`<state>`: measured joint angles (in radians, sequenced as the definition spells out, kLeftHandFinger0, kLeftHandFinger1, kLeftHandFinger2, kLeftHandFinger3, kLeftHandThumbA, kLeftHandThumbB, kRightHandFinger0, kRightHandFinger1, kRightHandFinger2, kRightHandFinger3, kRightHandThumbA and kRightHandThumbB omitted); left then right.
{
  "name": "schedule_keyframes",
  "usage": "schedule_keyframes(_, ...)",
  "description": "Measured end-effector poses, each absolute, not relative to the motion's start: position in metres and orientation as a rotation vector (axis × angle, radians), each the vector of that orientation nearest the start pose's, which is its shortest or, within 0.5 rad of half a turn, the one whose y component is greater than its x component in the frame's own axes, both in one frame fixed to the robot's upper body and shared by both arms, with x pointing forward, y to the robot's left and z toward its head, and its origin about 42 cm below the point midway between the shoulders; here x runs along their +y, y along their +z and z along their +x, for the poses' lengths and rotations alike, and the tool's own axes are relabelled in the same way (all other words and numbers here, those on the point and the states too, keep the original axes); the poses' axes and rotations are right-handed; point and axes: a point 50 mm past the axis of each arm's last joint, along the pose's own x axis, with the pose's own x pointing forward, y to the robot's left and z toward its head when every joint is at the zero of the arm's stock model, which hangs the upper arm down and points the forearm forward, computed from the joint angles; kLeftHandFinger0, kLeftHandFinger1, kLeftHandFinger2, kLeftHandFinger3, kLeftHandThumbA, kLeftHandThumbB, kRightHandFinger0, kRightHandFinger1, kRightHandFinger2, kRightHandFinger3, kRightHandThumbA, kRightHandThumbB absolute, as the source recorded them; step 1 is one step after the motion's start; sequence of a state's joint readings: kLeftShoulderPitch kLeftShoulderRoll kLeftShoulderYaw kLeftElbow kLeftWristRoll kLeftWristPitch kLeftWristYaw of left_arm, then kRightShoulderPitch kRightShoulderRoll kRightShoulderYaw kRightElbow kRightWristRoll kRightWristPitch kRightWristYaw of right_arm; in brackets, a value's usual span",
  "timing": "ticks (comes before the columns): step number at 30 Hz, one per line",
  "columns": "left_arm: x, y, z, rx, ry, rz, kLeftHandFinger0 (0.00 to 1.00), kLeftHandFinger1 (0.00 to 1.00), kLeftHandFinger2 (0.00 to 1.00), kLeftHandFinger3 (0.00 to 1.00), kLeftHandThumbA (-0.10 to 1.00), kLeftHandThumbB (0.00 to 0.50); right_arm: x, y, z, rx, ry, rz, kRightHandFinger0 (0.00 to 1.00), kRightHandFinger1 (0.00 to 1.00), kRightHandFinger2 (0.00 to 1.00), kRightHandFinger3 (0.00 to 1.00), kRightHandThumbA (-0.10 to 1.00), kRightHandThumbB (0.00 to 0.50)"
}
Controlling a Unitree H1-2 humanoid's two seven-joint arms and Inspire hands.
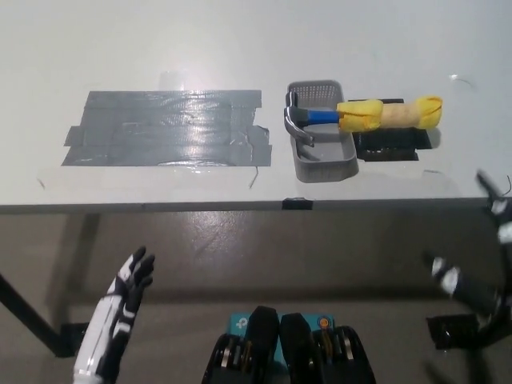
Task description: The robot picks the hammer with right hand and hits the black area on the desk and places it back.
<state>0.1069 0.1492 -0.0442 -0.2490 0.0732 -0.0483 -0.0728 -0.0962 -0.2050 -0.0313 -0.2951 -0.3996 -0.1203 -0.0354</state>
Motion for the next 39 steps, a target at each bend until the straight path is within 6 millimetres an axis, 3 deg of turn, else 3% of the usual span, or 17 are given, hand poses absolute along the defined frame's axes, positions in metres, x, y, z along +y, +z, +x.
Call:
schedule_keyframes(1,0.24,0.144,0.252,-0.195,-0.12,0.225,1.0,1.0,1.0,1.0,0.96,0.151,-0.26,0.224,0.305,-0.534,-0.067,-0.623,1.0,1.0,1.0,1.0,0.69,0.24)
schedule_keyframes(3,0.239,0.151,0.263,-0.221,-0.129,0.233,1.0,1.0,1.0,1.0,0.96,0.165,-0.26,0.238,0.325,-0.553,-0.075,-0.673,1.0,1.0,1.0,1.0,0.76,0.277)
schedule_keyframes(6,0.237,0.152,0.269,-0.223,-0.135,0.238,1.0,1.0,1.0,1.0,0.94,0.177,-0.256,0.247,0.352,-0.544,-0.07,-0.743,1.0,1.0,1.0,1.0,0.75,0.305)
schedule_keyframes(10,0.238,0.143,0.267,-0.186,-0.138,0.24,1.0,1.0,1.0,1.0,0.91,0.167,-0.249,0.248,0.381,-0.504,-0.046,-0.847,1.0,1.0,1.0,1.0,0.79,0.345)
schedule_keyframes(14,0.24,0.132,0.262,-0.146,-0.135,0.24,1.0,1.0,1.0,1.0,0.92,0.188,-0.241,0.245,0.409,-0.456,-0.017,-0.971,1.0,1.0,1.0,1.0,0.83,0.362)
schedule_keyframes(18,0.242,0.126,0.261,-0.124,-0.133,0.239,1.0,1.0,1.0,1.0,0.91,0.178,-0.231,0.243,0.433,-0.414,0.009,-1.089,1.0,1.0,1.0,1.0,0.84,0.374)
schedule_keyframes(32,0.244,0.123,0.262,-0.116,-0.13,0.241,1.0,1.0,1.0,1.0,0.91,0.195,-0.215,0.244,0.469,-0.363,0.022,-1.248,1.0,1.0,1.0,1.0,0.92,0.409)
schedule_keyframes(35,0.244,0.123,0.262,-0.117,-0.13,0.241,1.0,1.0,1.0,1.0,0.91,0.175,-0.214,0.247,0.474,-0.364,0.017,-1.258,1.0,1.0,1.0,1.0,0.89,0.4)
schedule_keyframes(39,0.244,0.123,0.262,-0.123,-0.131,0.242,1.0,1.0,1.0,1.0,0.91,0.197,-0.214,0.243,0.48,-0.351,0.014,-1.27,1.0,1.0,1.0,1.0,0.87,0.393)
